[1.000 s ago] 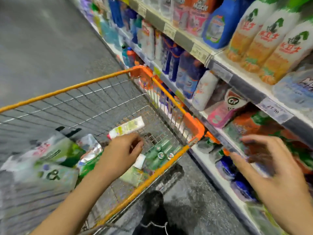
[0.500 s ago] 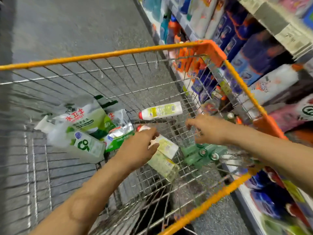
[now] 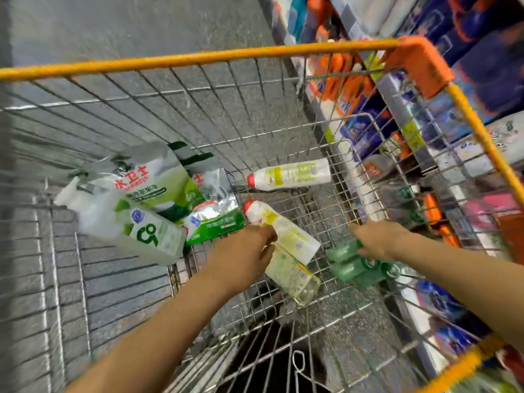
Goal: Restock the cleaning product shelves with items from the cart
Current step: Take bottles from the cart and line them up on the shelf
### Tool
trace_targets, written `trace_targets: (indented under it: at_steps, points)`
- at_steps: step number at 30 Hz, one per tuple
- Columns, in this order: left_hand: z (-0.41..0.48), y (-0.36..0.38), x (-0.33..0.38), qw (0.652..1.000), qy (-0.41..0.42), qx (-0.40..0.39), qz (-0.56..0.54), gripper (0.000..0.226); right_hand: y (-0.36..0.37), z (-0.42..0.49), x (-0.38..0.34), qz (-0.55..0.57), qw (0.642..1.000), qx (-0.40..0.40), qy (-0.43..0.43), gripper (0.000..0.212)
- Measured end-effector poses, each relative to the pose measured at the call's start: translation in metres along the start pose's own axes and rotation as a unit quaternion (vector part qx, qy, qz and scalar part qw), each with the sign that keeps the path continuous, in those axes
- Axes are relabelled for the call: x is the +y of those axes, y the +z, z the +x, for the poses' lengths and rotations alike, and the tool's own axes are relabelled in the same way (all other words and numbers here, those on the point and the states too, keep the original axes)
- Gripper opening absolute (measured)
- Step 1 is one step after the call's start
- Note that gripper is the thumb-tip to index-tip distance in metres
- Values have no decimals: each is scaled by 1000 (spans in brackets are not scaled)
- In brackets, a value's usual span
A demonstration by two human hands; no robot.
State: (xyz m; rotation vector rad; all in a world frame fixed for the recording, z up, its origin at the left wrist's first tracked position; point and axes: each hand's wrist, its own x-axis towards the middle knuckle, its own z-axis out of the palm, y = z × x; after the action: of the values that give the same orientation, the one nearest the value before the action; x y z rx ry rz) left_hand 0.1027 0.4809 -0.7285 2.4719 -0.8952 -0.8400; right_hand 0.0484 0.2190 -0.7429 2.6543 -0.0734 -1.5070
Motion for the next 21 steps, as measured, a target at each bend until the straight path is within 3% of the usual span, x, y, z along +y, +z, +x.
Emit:
trace_targets:
  at_steps: [6, 14, 21]
  points:
    - [0, 2, 10, 999, -1, 3, -45, 28, -12, -7, -1, 42, 997, 66, -11, 31]
    - [2, -12, 55, 973, -1, 9, -231, 78, -81, -83, 5, 159, 962, 184, -125, 19]
    - [-25, -45, 97, 908, 18, 137, -396, 30, -129, -159, 0, 162, 928, 294, -164, 36]
